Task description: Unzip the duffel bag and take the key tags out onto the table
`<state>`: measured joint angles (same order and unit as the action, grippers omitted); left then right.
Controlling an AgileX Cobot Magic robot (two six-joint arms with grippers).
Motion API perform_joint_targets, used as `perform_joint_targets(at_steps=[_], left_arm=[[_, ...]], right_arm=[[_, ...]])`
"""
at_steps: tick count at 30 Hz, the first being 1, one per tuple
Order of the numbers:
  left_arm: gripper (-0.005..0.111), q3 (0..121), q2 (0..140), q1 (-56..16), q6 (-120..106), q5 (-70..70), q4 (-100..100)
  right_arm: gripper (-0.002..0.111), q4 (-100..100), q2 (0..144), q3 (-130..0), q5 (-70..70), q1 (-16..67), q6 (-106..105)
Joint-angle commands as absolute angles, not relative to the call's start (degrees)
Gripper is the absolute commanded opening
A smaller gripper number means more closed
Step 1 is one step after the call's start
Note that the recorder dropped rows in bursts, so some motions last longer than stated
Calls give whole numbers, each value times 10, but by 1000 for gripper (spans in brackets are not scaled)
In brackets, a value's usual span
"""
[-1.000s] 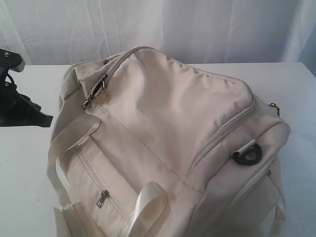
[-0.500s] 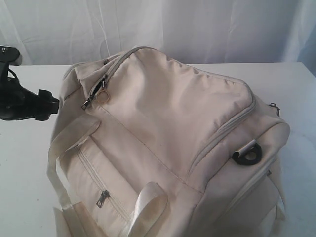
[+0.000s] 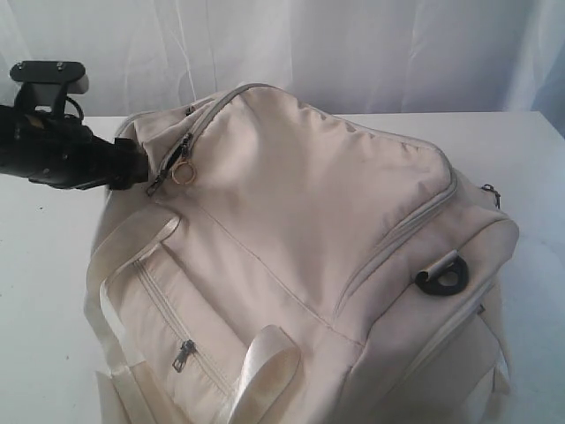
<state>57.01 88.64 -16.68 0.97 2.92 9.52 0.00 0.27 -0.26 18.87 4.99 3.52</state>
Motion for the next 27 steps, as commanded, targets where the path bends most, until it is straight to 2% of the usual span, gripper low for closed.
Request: perform_joint_targets(at_steps=[1,10,12,16,23,27], left_arm=[[82,620,929,-169,13,76,101],[81,671,989,-169,-4,103,97],[77,671,990,-169,-15,105,97],[55,671,990,-169,-74,127,97],[0,671,990,-169,-104,179,97],[0,671,984,-169,-105,208,96]], right_arm=[[0,0,0,0,184,46,37],[0,0,0,0,184,46,37],[0,0,0,0,184,46,37],[0,0,0,0,184,46,37],[0,0,0,0,184,46,37],[0,0,0,0,184,46,37]])
